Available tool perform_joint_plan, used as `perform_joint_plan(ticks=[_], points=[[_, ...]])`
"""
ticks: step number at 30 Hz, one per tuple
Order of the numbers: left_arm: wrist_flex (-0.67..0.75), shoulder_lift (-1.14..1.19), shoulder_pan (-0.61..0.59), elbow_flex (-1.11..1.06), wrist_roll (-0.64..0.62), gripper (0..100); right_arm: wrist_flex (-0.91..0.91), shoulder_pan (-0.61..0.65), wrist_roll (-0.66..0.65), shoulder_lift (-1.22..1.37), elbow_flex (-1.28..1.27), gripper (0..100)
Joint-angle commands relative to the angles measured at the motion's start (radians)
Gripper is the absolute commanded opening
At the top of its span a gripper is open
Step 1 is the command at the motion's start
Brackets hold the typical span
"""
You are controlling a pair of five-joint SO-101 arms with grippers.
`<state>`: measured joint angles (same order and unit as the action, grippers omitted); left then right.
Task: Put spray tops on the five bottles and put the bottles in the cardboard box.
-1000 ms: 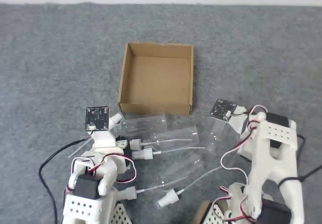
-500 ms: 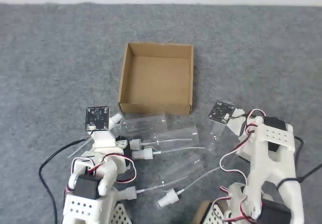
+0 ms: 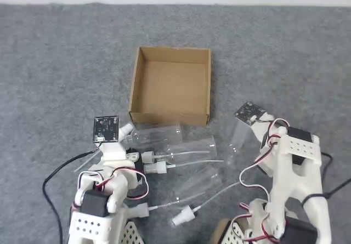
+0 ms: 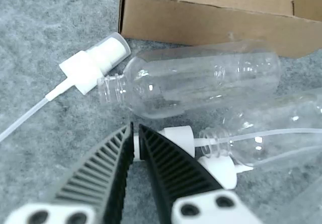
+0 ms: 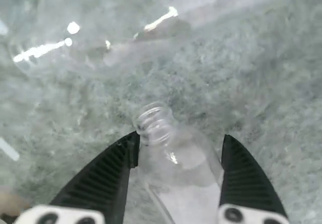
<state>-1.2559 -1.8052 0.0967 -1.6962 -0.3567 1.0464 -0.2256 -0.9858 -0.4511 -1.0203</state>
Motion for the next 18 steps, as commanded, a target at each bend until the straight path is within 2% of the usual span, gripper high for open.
perform_joint_plan(ticks=[1, 18], points=[[0.006, -0.015, -0.003, 0.012, 0.008, 1, -0.051, 0.001, 0.080, -0.044, 0.014, 18.8], [0.006, -0.015, -0.003, 0.012, 0.008, 1, -0.104, 0.005, 0.328, -0.042, 0.014, 18.8]])
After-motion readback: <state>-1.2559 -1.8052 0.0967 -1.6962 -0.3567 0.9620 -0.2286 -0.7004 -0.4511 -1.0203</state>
